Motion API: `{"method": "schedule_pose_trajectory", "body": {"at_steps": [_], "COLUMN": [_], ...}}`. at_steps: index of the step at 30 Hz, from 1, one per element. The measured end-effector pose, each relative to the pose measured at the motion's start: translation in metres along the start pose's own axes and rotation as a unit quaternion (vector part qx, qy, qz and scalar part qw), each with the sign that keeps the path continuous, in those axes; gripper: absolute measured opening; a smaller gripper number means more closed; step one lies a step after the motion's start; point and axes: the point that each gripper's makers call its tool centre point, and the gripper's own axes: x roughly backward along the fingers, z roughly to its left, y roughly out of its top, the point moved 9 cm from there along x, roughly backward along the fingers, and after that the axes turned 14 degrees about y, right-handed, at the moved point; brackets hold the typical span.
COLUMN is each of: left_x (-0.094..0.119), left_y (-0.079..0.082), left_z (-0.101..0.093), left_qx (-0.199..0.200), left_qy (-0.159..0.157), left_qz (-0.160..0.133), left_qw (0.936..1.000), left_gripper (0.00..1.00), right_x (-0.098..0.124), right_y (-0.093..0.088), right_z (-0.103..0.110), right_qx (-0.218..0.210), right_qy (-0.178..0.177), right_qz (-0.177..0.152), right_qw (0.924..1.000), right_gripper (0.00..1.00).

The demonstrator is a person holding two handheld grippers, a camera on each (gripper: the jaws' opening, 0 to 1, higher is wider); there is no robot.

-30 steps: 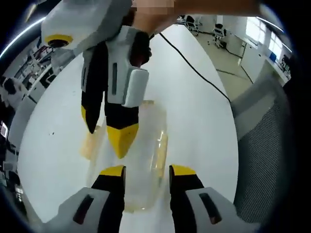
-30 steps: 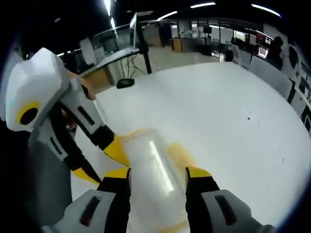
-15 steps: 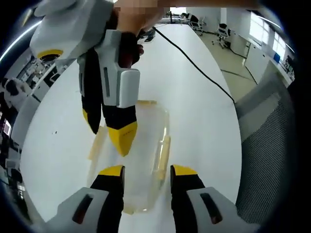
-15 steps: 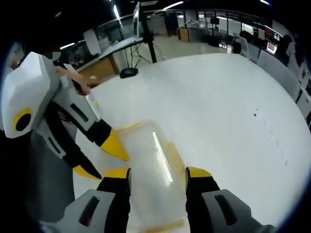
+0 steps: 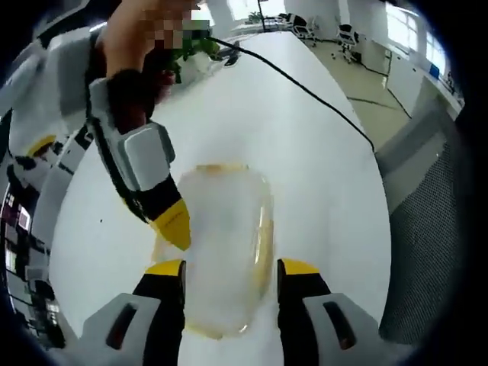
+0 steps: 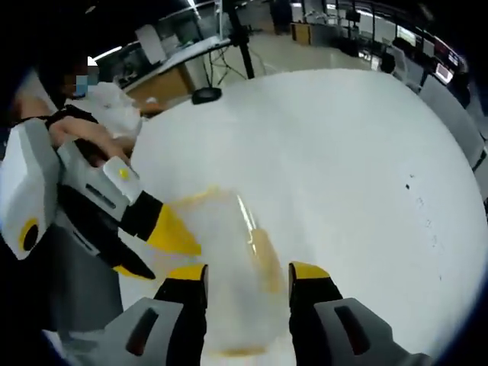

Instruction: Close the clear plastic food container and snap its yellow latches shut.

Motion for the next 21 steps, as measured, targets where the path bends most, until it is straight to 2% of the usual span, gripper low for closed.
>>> {"method": "schedule_pose_trajectory", "body": {"at_steps": [2,3,5,8,9,12,16,21], "left_x": [-0.002,-0.003,-0.004,-0.008,-0.01,-0.012,-0.012,-0.013], "left_y": [0.004,0.005,0.006,0.006,0.004,0.002,0.002,0.003], "left_z": [-0.004,-0.005,-0.007,-0.008,-0.009,-0.011,-0.009,-0.01], "left_qx": [-0.001,-0.007,-0.026,-0.024,-0.019,-0.037,-0.022,-0.021], "left_qy": [0.004,0.004,0.009,0.012,0.014,0.022,0.02,0.018], "left_qz": [0.004,0.003,0.012,0.023,0.034,0.034,0.034,0.034], "left_qw": [1.0,1.0,0.9996,0.9994,0.9991,0.9985,0.999,0.999], "left_gripper": [0.46,0.45,0.42,0.4,0.4,0.42,0.41,0.39], "right_x": [-0.002,-0.003,-0.006,-0.012,-0.012,-0.013,-0.015,-0.017], "right_y": [0.002,-0.001,-0.003,-0.001,0.001,0.003,0.005,0.008], "right_z": [0.0,0.0,-0.004,-0.006,-0.005,-0.006,-0.006,-0.003], "right_qx": [0.0,0.004,-0.015,0.0,-0.01,-0.009,-0.007,0.006], "right_qy": [0.012,0.027,0.037,0.043,0.054,0.058,0.059,0.055], "right_qz": [0.011,0.029,0.041,0.055,0.057,0.068,0.091,0.119], "right_qw": [0.9999,0.9992,0.9983,0.9975,0.9969,0.9959,0.9941,0.9914], "right_gripper": [0.42,0.43,0.44,0.43,0.42,0.42,0.4,0.38]}}
